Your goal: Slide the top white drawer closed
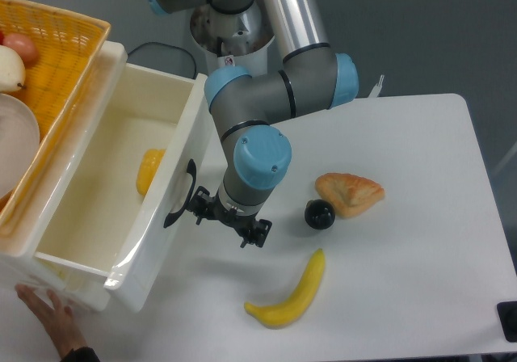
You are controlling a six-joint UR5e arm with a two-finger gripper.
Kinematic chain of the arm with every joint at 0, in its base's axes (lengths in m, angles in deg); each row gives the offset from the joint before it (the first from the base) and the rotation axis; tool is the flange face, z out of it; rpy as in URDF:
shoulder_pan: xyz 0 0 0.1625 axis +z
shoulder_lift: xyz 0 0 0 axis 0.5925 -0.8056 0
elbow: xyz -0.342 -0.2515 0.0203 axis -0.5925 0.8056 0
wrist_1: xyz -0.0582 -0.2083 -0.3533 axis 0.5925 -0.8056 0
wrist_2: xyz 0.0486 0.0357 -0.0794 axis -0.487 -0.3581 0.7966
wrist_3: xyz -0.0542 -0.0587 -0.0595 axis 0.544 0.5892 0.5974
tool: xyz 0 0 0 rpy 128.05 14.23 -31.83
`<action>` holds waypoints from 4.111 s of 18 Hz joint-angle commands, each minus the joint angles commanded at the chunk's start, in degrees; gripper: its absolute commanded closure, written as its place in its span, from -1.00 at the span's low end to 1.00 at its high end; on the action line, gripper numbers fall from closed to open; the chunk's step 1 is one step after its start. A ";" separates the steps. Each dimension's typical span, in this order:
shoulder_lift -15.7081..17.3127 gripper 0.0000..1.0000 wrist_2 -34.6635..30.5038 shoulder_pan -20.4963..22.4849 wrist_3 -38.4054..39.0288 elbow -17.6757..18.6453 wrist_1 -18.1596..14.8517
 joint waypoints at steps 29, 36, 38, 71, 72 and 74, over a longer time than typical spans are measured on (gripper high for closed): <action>3.34 -1.00 2.37 -5.01 0.61 2.72 -0.36; 4.13 -1.00 2.64 -5.71 0.53 3.34 -0.44; 4.22 -1.00 2.64 -6.15 0.61 3.25 -0.36; 4.66 -1.00 4.75 1.84 -12.19 0.00 -0.88; 4.83 -1.00 4.40 2.89 -16.13 0.00 -0.88; 5.27 -1.00 2.73 5.26 -23.70 -0.09 -0.88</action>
